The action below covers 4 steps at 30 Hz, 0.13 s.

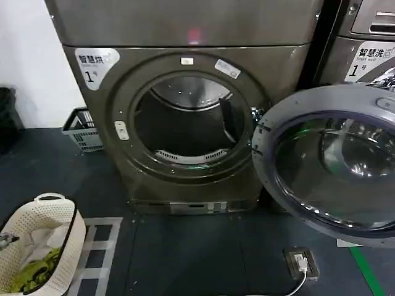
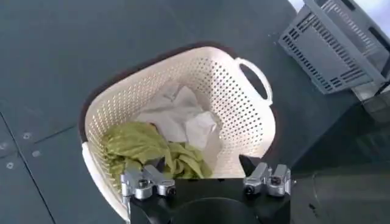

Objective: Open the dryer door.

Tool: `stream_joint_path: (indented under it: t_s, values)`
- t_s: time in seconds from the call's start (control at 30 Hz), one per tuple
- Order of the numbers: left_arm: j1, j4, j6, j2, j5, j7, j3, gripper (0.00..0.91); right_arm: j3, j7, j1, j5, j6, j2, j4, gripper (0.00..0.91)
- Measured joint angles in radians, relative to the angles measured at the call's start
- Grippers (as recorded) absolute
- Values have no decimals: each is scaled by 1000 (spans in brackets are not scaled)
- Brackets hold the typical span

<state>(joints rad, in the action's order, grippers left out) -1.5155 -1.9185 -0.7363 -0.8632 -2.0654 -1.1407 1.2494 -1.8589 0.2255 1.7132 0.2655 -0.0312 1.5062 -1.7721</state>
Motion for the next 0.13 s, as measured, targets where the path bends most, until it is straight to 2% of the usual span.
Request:
stream_joint_path:
  t_s: [0.13]
  values:
    - [-3,0,0,5,-2,1,0,907,-5,4,0,1,-7,8,10,907]
